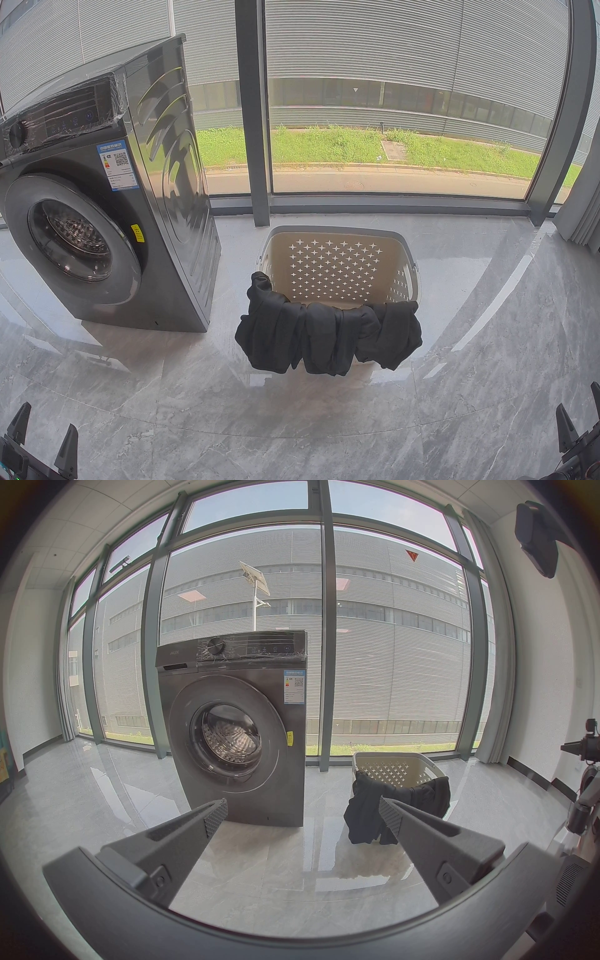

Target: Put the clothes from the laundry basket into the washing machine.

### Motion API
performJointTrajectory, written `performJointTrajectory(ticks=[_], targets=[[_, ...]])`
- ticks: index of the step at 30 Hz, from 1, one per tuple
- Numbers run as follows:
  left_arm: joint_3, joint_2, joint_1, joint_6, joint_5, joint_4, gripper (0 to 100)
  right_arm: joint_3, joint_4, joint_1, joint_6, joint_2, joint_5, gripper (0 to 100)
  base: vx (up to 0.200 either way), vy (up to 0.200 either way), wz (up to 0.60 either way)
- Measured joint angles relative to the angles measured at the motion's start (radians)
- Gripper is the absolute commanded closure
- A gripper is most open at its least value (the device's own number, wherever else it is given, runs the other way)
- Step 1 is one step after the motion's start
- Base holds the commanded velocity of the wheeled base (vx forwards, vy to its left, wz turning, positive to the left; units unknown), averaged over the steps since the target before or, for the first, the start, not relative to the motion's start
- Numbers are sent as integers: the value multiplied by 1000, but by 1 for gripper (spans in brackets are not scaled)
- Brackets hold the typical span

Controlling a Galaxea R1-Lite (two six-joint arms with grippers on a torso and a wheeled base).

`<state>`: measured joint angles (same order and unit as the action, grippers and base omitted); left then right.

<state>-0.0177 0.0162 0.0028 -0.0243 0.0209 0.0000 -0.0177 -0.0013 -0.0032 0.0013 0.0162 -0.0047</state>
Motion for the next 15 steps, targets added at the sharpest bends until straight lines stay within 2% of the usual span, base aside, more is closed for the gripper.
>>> performJointTrajectory(ticks=[11,15], targets=[[0,0,0,-1,0,0,0,0,0,0,0,0,0,0,0,0,0],[0,0,1,-1,-1,0,0,0,0,1,0,0,0,0,200,0,0]])
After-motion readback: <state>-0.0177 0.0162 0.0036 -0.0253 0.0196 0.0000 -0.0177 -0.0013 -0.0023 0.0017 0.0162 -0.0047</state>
